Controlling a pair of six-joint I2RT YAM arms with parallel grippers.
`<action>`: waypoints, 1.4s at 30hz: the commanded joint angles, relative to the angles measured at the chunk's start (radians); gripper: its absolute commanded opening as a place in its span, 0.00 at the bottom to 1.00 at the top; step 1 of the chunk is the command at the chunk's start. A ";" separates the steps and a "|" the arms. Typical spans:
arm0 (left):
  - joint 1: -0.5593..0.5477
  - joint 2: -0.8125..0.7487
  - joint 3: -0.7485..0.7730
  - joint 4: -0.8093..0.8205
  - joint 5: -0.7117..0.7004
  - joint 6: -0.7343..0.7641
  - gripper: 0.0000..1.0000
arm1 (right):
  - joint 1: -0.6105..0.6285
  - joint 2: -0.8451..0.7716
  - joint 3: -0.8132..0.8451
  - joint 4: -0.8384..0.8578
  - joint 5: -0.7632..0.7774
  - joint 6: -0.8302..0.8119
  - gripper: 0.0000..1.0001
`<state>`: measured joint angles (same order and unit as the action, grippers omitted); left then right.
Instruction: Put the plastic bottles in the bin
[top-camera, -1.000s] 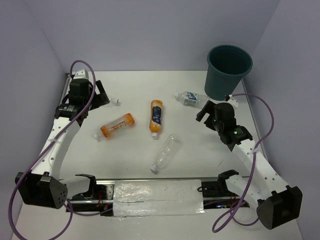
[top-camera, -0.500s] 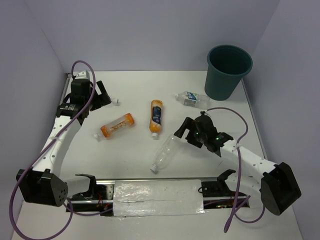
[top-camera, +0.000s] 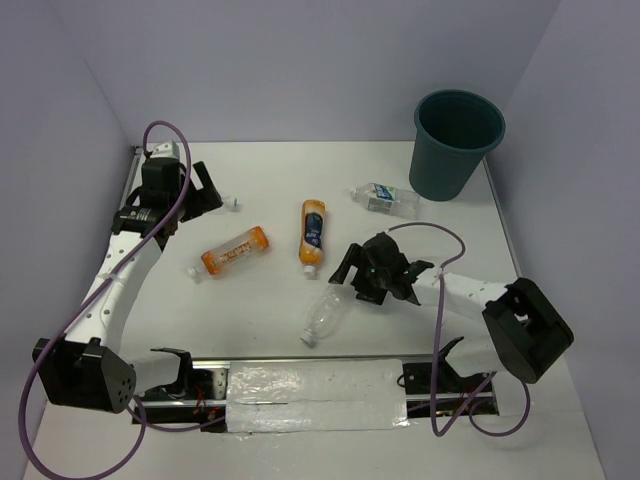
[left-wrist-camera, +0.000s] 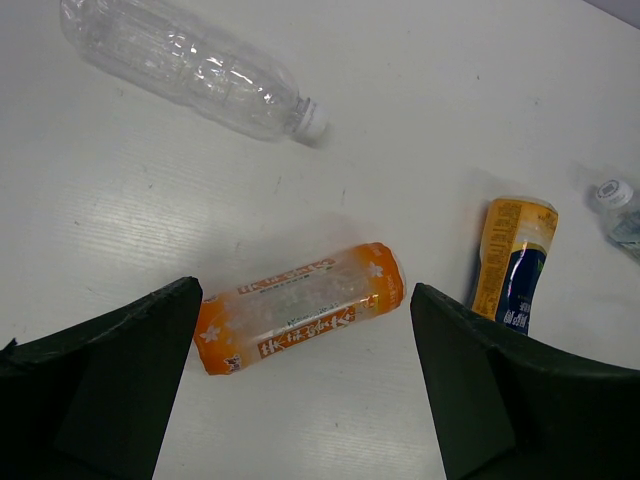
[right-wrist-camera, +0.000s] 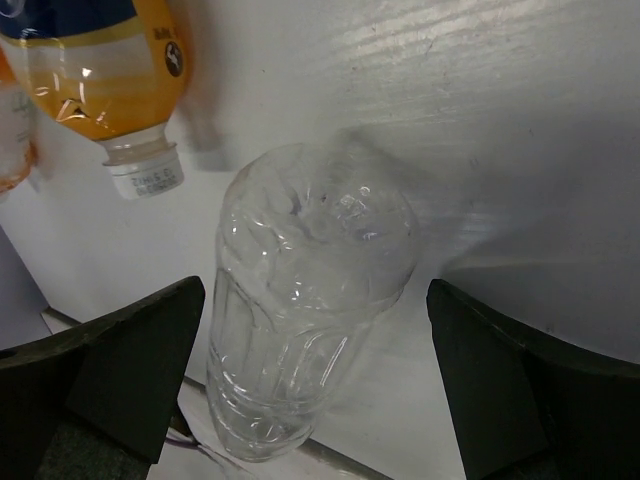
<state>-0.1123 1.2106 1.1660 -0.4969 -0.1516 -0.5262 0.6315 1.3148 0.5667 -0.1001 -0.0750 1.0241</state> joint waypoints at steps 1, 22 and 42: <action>0.005 0.003 0.014 0.020 0.006 0.014 0.99 | 0.025 0.037 0.041 0.074 -0.020 0.037 1.00; 0.010 0.001 0.067 -0.020 0.001 0.028 0.99 | 0.028 -0.132 0.531 -0.334 0.527 -0.289 0.50; 0.014 0.046 0.225 -0.147 0.076 0.097 0.99 | -0.426 0.317 1.508 -0.208 0.980 -0.857 0.53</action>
<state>-0.1055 1.2278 1.3560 -0.6266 -0.1028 -0.4660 0.2443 1.5616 1.9869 -0.3561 0.8131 0.2592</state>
